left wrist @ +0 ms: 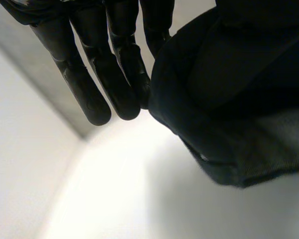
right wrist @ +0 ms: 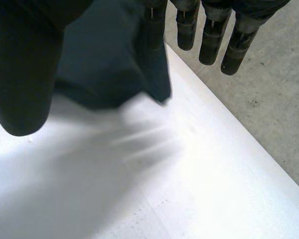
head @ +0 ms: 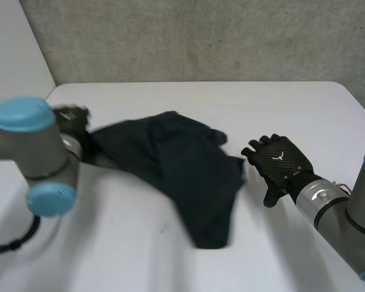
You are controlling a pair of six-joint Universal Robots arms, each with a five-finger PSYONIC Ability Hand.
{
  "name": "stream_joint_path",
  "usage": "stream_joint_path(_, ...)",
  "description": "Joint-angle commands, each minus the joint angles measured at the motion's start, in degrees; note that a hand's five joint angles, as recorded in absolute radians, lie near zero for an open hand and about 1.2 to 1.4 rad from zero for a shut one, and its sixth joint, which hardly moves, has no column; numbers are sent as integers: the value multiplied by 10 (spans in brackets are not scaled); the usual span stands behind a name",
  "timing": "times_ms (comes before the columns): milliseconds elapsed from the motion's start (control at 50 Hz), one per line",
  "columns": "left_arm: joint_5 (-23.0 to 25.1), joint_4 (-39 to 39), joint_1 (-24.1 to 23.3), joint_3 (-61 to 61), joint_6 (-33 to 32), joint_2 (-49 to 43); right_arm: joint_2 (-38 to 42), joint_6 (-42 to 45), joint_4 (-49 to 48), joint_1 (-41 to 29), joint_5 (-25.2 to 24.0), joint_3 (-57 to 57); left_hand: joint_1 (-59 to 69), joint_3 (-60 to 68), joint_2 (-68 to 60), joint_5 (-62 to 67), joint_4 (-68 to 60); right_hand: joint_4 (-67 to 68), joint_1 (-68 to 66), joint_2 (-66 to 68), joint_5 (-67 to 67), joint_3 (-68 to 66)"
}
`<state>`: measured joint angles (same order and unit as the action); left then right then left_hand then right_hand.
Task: Fold the shorts.
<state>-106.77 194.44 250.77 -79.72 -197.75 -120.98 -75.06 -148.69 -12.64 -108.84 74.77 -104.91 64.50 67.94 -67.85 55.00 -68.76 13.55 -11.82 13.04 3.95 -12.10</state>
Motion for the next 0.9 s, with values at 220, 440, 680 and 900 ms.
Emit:
stream_joint_path(220, 77, 93, -140, 84, -2, 74, -4, -38, -2, 4, 76, 15, 155, 121, -122, 150, -112, -35, 18, -30, -40, 21)
stream_joint_path(440, 205, 77, -323, 54, -4, -48, -11, -90, -1, 75, 139, 38, -160, -194, 193, -165, 202, -35, 18, -30, -40, 21)
stream_joint_path(680, 188, 63, -327, 23, -4, 24, -11, -95, 9, 90, 121, 55, -450, -485, 484, -455, 493, -35, 18, -30, -40, 21)
stream_joint_path(900, 163, -17, -238, -63, 28, 184, -37, -121, 161, 87, 6, 81, -513, -547, 546, -518, 555, -35, 18, -30, -40, 21)
